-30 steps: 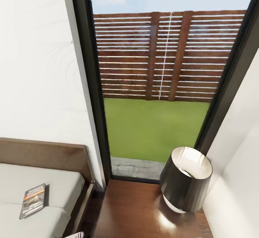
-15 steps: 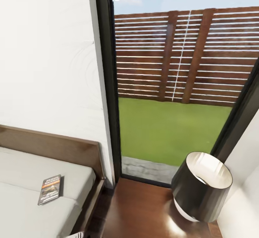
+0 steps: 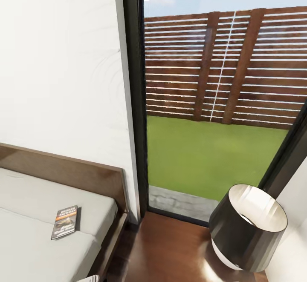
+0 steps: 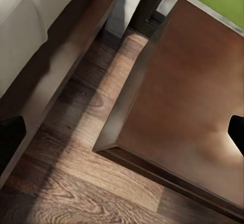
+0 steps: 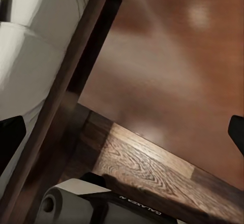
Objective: In the bedroom, move the book from the bed onto either nightstand, and place the two sandals side by side next to the bed.
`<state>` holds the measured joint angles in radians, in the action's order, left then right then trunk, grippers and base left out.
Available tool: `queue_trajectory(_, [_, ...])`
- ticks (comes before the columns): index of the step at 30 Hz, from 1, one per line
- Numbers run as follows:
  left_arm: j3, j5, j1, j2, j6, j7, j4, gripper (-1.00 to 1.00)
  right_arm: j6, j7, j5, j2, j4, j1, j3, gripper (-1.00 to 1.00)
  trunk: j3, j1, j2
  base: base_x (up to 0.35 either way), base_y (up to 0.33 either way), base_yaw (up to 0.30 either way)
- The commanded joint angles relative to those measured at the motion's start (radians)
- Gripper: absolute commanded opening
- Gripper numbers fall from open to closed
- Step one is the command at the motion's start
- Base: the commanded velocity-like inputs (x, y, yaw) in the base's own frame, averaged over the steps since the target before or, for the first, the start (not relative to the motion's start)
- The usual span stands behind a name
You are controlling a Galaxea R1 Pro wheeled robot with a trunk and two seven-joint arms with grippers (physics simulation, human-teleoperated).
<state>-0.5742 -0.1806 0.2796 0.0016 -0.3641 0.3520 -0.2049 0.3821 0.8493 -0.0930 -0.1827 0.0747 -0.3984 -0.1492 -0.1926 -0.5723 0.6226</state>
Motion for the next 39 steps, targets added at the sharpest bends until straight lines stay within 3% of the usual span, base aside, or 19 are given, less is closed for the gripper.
queue_trajectory(1, [-0.009,-0.01,0.001,0.0,-0.004,0.004,0.001,1.0,0.002,0.007,-0.01,0.0,0.004,-0.002,0.001,1.0,-0.002,0.0,0.001,0.01,0.0,0.002])
queue_trajectory(39, [-0.009,-0.01,0.001,-0.001,-0.004,0.004,0.001,1.0,0.002,0.008,-0.01,-0.001,0.004,-0.002,0.001,1.0,-0.002,0.0,0.001,0.04,0.0,0.0])
